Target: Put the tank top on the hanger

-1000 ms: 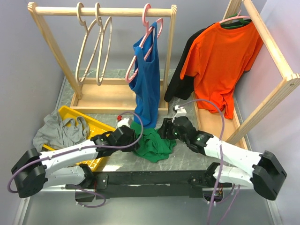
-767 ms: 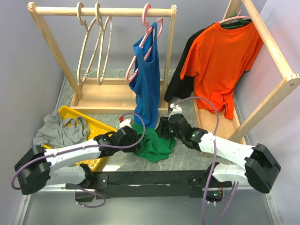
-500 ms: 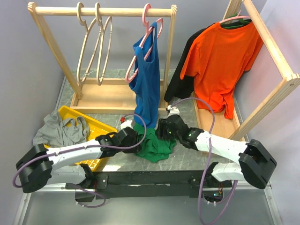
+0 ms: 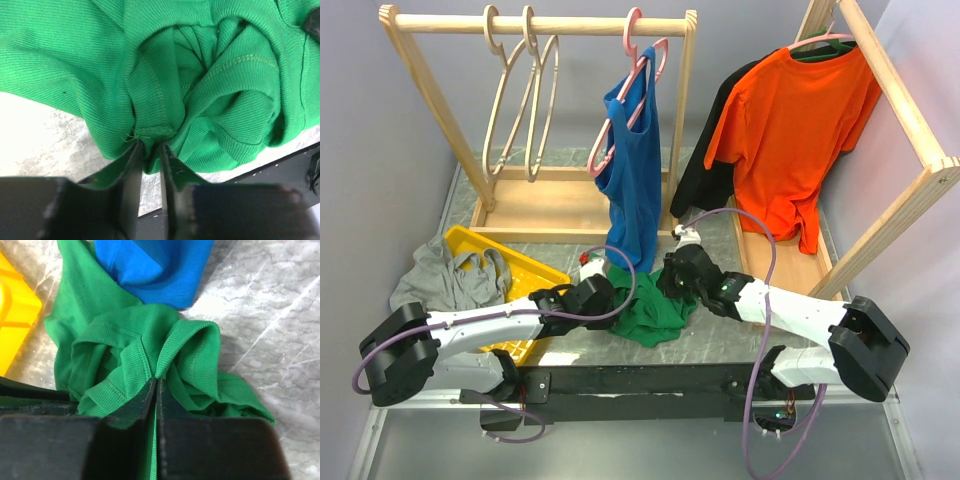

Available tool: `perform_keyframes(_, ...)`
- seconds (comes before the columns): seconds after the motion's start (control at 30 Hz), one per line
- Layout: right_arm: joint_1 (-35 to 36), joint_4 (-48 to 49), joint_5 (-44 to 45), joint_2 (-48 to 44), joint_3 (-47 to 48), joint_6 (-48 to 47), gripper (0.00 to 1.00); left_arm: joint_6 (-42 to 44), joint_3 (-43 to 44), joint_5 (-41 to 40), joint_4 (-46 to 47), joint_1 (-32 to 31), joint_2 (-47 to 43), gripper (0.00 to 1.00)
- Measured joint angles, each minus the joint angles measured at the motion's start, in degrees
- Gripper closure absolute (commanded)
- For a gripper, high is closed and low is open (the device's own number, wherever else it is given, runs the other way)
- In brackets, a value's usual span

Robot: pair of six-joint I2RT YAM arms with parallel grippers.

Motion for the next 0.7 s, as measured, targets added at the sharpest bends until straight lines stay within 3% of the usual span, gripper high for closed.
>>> perform_keyframes(0.17, 0.0, -1.1, 0.7, -1.6, 0.4, 0.0, 1.00, -0.3, 0.4, -0.9, -0.8, -0.2, -0.5, 0.90)
perform_keyframes(0.47, 0.0, -7.8, 8.4, -14.1, 3.2, -0.9, 1.00, -0.2, 3.8, -3.7, -5.0, -0.4, -4.9, 0.99)
perform_keyframes(0.7, -0.1, -13.0, 13.8, -20.2, 7.3, -2.4, 1.00, 2.8, 11.0, -7.2, -9.4, -0.5, -6.5, 0.99)
